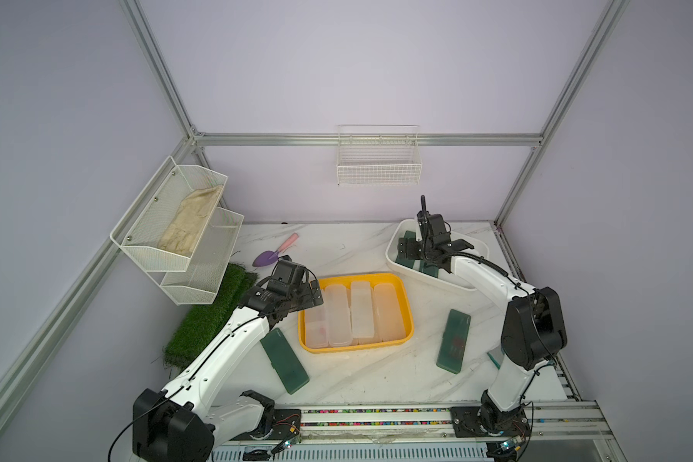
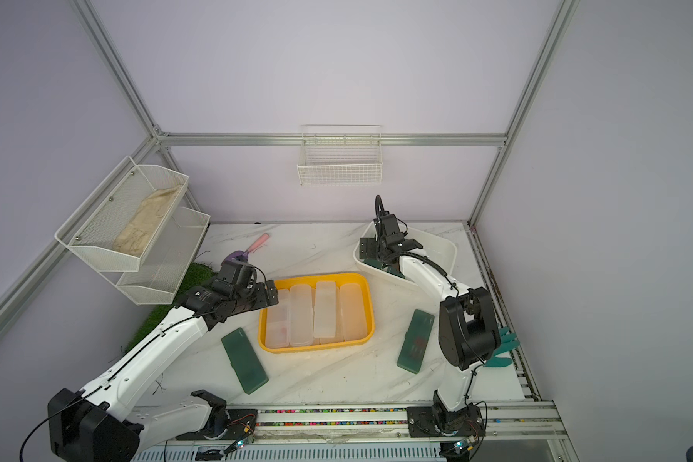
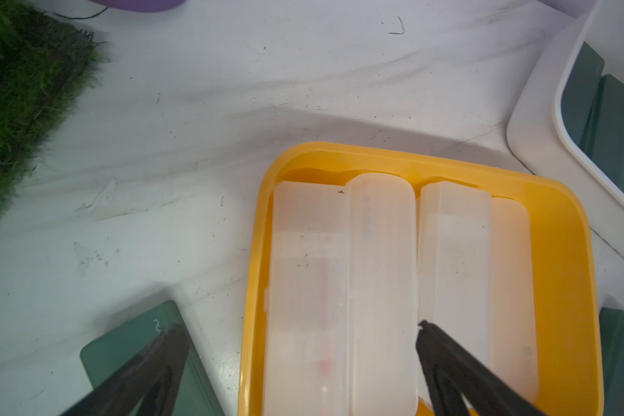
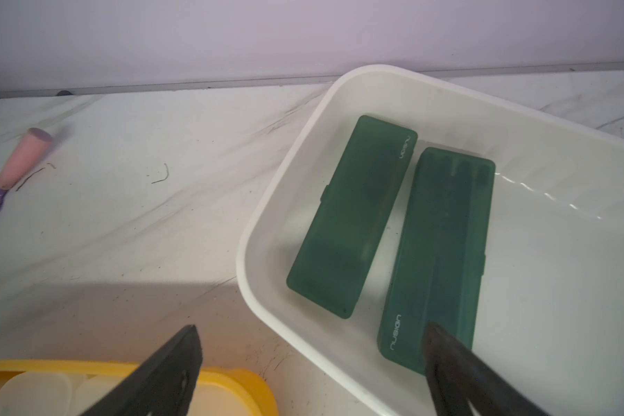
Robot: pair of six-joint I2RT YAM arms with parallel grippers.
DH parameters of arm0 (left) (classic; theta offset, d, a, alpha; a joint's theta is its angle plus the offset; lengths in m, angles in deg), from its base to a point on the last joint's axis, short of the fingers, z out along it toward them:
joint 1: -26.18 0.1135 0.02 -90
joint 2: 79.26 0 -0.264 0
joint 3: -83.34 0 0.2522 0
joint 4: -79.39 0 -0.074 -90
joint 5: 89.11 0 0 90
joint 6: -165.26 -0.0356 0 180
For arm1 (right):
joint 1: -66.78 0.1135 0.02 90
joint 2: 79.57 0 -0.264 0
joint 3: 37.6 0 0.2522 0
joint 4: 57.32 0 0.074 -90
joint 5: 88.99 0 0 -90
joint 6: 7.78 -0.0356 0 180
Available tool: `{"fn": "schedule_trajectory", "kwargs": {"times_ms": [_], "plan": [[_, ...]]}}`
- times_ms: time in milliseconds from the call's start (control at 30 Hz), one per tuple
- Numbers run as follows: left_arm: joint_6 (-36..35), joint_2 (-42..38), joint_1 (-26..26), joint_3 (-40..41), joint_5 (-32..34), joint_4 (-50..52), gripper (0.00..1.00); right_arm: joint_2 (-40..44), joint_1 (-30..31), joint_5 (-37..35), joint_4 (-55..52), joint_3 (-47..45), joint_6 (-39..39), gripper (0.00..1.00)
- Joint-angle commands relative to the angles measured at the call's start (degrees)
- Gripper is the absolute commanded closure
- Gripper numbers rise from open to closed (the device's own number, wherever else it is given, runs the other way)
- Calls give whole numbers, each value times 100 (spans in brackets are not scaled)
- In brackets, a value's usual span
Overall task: Place the pencil cases by color into the storage box
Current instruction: Place the pencil case at the storage box, then pick up the pencil case from the center of the board.
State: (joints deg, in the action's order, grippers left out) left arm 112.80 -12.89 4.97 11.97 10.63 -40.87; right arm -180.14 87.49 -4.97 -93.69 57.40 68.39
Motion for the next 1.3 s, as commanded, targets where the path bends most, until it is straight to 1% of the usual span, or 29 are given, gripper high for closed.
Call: {"fn": "schedule_trajectory", "kwargs": {"times_ms": [0,133,333,600,733,933,1067,1133,1267], "plan": [[616,-124,123,94,422,557,0,614,208,122,688,-335,25,3],[956,-238,233,195,663,986,0,871,554,156,781,-608,15,3],[1289,-517,506,671,517,1000,0,1114,815,305,944,-892,38,3],[1446,-414,908,1093,299,923,0,1179,1040,396,1102,-1024,36,3],[1468,-202,1119,1300,133,843,0,1185,1121,488,1181,-1071,33,3],[1368,-158,1536,1749,-272,409,0,1180,1220,501,1229,-1098,25,3],[1168,93,1761,1779,-480,241,0,1189,1278,530,1264,-1083,23,3],[1090,253,1943,1803,-706,104,0,1197,1312,530,1267,-1064,28,3],[986,585,2139,1745,-860,-145,0,1190,1362,536,1297,-1072,25,3]]}}
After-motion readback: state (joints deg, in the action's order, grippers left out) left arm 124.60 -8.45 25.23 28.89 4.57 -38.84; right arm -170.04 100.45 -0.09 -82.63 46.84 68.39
